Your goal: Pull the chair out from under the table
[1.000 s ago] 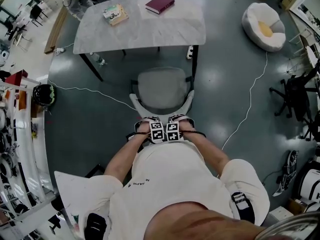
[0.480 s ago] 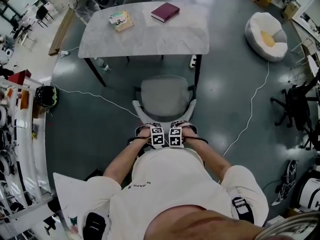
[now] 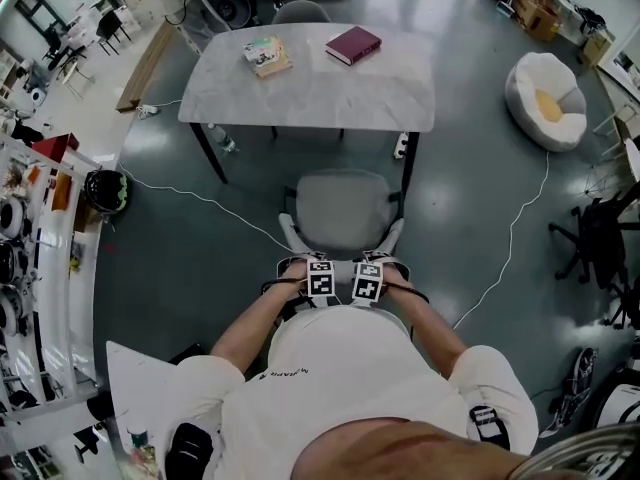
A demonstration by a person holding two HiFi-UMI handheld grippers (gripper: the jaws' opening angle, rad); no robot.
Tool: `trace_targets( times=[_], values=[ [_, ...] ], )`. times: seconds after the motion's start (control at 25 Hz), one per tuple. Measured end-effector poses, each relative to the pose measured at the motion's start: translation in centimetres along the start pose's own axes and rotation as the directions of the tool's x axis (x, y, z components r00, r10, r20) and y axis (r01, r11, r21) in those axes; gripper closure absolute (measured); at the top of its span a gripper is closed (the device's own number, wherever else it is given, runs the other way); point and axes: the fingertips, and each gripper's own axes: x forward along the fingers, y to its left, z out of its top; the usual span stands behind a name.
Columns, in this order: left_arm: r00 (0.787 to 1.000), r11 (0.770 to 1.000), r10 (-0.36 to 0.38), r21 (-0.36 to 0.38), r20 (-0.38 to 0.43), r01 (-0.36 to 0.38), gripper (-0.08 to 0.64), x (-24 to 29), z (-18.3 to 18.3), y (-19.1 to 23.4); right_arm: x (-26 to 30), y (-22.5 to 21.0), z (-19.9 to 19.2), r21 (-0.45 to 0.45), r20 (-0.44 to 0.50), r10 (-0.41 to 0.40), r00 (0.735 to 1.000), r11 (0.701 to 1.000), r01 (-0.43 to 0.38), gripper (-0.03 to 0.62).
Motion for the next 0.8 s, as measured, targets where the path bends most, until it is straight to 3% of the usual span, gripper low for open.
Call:
trace_targets(
  times=[0.24,0.48,0.68,0.8],
  values=[
    [0.999,0.999,0.037,-0.029,0.031,-0.036,0.351,-2.2,0.3,1.0,-2.2,-2.0,0.9,0.025,0.031,-0.051,0.998,0.998,0.051,0.350],
    [0.996,0.997,0.076,-0.013,0.049,-0.076,0.351,-4.5,1.3,1.8,-4.3,-3.3,2.1,0.063,0.081,-0.087,0.993,0.995,0.082,0.350],
    [0.984,0.988,0.151,-0.060,0.098,-0.145,0.351,-6.7,1.1,3.6,-5.7,-4.8,4.6,0.129,0.151,-0.136,0.979,0.985,0.117,0.350],
    [0.964,0.970,0.229,-0.107,0.131,-0.216,0.351,-8.2,1.6,5.1,-7.4,-6.1,5.5,0.208,0.205,-0.189,0.960,0.967,0.146,0.350]
  ],
)
